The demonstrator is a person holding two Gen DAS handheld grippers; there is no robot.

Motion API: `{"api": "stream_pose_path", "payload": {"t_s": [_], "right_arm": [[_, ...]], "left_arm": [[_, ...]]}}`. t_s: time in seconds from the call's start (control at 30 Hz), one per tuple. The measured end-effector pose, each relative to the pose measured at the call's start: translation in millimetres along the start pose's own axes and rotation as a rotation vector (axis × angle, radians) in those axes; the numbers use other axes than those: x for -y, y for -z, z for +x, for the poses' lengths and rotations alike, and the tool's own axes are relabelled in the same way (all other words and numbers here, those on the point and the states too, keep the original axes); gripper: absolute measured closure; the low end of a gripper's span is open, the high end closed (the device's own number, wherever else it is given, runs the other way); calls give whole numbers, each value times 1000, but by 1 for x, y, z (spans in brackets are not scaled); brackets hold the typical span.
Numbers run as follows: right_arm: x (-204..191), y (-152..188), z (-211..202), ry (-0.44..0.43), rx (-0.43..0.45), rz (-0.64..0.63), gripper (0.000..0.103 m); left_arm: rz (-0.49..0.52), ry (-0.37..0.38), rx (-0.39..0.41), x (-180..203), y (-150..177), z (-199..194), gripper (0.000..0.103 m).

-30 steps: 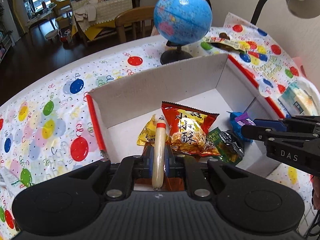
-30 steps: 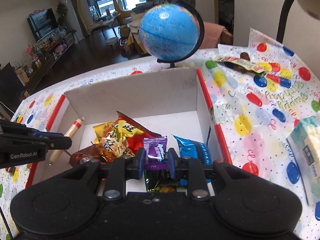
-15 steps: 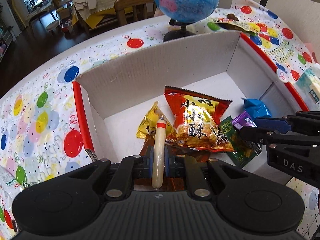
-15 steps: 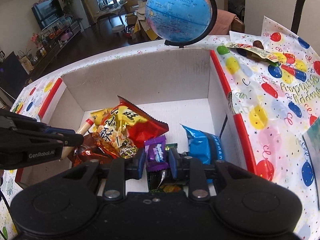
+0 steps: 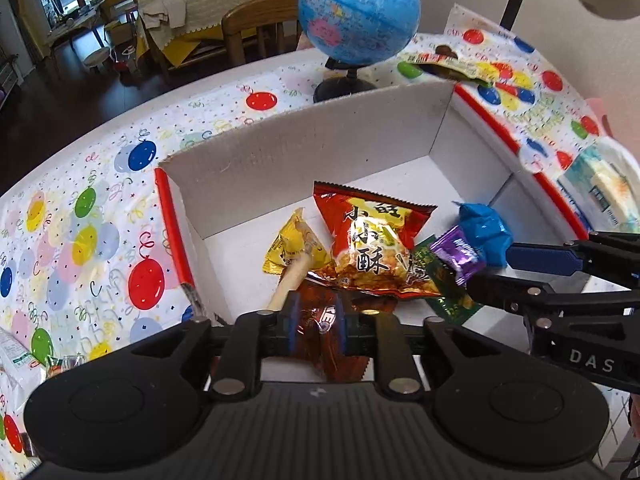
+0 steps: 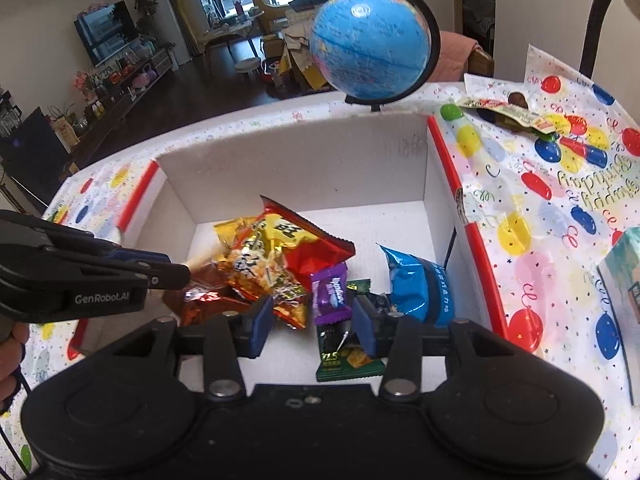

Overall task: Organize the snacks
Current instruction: 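Release the stick snack into the box with the left tool while the right tool drops the purple candy, then move both tools back from the box toward the remaining snacks on the table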

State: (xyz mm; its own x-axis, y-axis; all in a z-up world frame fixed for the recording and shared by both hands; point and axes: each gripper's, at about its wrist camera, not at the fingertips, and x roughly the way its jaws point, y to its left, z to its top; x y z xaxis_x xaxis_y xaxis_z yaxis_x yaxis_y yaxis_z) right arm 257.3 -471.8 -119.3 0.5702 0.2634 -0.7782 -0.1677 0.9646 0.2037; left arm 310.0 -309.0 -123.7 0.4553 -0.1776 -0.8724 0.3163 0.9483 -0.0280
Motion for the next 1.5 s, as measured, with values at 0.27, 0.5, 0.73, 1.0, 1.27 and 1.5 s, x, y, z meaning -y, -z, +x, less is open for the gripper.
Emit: {"api": "stream_pose_path", "payload": {"t_s": [0.27, 0.5, 0.73, 1.0, 1.27, 1.5], "right_arm": [[-15, 0, -37, -12, 71, -16, 46], [-37, 0, -63, -24, 130, -39, 39], [-65, -2, -80, -46, 178, -48, 35], [-102, -1, -86, -73, 211, -70, 19], [-144, 4, -88, -110, 242, -96, 7], [-181, 7, -77, -134, 223, -124, 3]], "left_arm": [[-17, 33, 54, -10, 10, -36, 73], [-30, 37, 121, -24, 22, -72, 67], [-60, 57, 181, -47, 35, -103, 35], [-100, 48, 210, -81, 56, -129, 31], [-140, 30, 252, -117, 86, -156, 23], [-169, 5, 284, -153, 109, -172, 16]]}}
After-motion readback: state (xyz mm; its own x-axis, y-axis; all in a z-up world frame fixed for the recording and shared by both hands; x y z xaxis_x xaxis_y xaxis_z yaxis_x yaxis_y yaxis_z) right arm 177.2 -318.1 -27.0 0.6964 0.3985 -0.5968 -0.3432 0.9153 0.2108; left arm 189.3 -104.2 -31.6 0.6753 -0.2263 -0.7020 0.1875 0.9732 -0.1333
